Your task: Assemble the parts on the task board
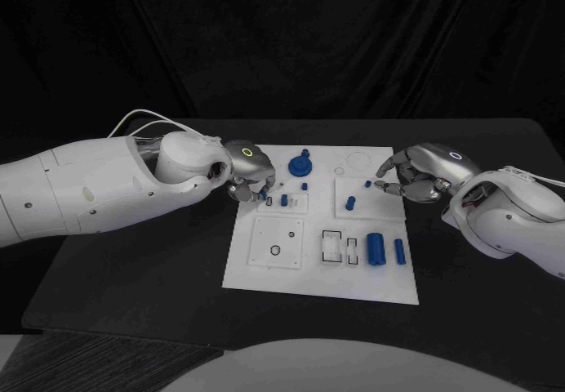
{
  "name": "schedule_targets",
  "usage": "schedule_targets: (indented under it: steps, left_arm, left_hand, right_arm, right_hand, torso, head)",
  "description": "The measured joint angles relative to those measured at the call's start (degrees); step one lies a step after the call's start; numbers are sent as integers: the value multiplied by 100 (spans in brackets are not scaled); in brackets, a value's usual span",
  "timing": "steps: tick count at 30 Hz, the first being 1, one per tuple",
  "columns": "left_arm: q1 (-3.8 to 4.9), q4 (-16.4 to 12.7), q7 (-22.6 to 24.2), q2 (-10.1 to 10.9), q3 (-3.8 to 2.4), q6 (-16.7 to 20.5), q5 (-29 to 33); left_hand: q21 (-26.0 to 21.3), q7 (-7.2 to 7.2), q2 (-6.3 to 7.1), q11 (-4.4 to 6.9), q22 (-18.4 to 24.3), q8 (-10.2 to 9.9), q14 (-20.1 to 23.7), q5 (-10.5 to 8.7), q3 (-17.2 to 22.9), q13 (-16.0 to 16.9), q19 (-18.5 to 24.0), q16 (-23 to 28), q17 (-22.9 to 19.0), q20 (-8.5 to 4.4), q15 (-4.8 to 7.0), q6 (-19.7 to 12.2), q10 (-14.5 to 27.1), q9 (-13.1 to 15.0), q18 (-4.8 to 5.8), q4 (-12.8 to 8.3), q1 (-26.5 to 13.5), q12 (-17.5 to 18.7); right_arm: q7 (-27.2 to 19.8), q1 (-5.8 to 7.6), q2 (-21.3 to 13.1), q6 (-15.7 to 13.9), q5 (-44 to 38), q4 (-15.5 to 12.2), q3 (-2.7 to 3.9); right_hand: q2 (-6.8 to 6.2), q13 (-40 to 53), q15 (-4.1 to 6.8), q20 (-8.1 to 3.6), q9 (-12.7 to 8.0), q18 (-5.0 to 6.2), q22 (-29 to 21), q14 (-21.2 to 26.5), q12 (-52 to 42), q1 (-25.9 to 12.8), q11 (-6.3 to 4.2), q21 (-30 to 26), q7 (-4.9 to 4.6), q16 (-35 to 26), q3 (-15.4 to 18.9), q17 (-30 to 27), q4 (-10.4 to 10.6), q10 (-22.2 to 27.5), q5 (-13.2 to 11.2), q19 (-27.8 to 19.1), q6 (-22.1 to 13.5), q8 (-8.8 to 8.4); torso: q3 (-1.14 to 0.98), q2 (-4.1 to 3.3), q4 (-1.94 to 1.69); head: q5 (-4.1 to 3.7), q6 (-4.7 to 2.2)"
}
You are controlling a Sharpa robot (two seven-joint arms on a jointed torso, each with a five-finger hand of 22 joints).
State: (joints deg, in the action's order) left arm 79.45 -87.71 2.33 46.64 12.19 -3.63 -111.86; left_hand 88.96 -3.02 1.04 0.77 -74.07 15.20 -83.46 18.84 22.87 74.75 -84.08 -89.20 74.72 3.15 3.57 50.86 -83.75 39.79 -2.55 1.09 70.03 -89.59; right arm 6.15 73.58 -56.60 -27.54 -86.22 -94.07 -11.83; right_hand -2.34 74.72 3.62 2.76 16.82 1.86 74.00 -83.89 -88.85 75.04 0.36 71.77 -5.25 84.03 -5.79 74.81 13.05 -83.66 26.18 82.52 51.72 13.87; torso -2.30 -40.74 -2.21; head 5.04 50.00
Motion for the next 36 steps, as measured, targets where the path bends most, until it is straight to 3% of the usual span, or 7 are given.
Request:
schedule_targets:
  steps: [3, 6, 10, 12, 22, 29, 36]
  left_arm:
    - [0, -85, -277, 26, 0, -98, 490]
    - [0, -189, -611, 71, 0, -174, 1166]
    - [1, -301, -1064, 144, 0, -190, 2128]
    - [1, -366, -1279, 195, 0, -140, 2585]
    - [1, -671, -2062, 511, 2, 513, 3918]
    - [-10, -758, -2310, 642, 4, 852, 4203]
    - [-90, -767, -2430, 640, 4, 1139, 4335]
  left_hand:
    - [0, 0, 0, -6, 0, 0, 0, 56, 1, 0, 0, 0, 0, 0, 0, 0, -6, 2, 0, -1, 0, 0]
    - [0, -82, 53, -7, 0, 91, 0, 367, 134, 0, 0, 0, 0, 0, 0, -85, -6, 221, 0, -134, -112, 0]
    - [0, -89, 71, -7, 0, 125, 0, 520, 134, 0, 0, 0, 0, 1, -1, -90, -6, 221, 0, -134, -130, 0]
    - [0, -89, 129, -7, 0, 201, -1, 720, 134, 0, 0, 0, 0, 1, -1, -90, -6, 287, 0, -134, -188, 0]
    - [-2, -89, 116, -7, 0, 204, -1, 764, 134, 0, 0, 0, 0, 1, -1, -90, -6, 297, 0, -134, -264, 0]
    - [-13, -89, 90, -7, 0, 243, -40, 765, 135, 0, 0, 0, 0, 2, -41, -90, -6, 313, 0, -131, -301, 0]
    - [-79, -89, 69, -6, 0, 243, -39, 761, 190, 0, 0, 0, 0, 2, -40, -91, -6, 313, 0, -74, -323, 0]
  right_arm:
    - [4, 0, 0, 0, 6, 0, 0]
    - [9, 0, 3, 0, 12, 1, 0]
    - [15, 0, 16, 0, 21, 7, 0]
    - [19, 0, 22, 0, 26, 9, -1]
    - [44, 0, 18, -3, 65, 3, -1]
    - [56, 0, 18, -8, 117, 0, -1]
    - [63, 0, 23, -18, 156, -1, -1]
  right_hand:
    - [0, 0, 0, 0, 0, 0, 0, 0, 0, 0, 0, 0, 0, 0, 0, 0, 0, 0, 0, 0, 0, 0]
    - [0, 0, 0, 0, 0, 0, 0, 0, 0, 0, 0, 0, 0, 0, 0, 0, 0, 0, 0, 0, 0, 0]
    - [0, 0, 0, 0, 0, 0, 0, 0, 0, 0, 0, 0, 0, 0, 0, 0, 0, 0, 0, 0, 0, 0]
    - [0, 0, 0, 0, 0, 0, 0, 0, 0, 0, 0, 0, 0, 0, 0, 0, 0, 0, 0, 0, 0, 0]
    - [0, 0, 0, 0, -1, 0, 0, 0, 0, 0, 0, 0, 0, 0, 0, 0, 0, 0, 0, 0, 0, 0]
    - [0, 0, 0, 0, -1, 0, 0, 0, 0, 0, 0, 0, 0, 0, 0, 0, 0, 0, 0, 0, 1, 0]
    - [1, 0, 0, 0, -2, 0, 0, 0, 0, 0, 0, 0, 0, 0, 0, 0, 0, 0, 0, 0, 1, 0]
  torso:
    - [2, -4, 3]
    - [3, -9, 3]
    - [11, -13, -2]
    - [13, -13, -4]
    - [16, -13, -13]
    - [16, -15, -9]
    - [10, -14, -5]
  head:
    - [5, 0]
    - [15, 0]
    - [17, 0]
    - [22, 0]
    - [16, 0]
    - [55, 0]
    - [71, 0]
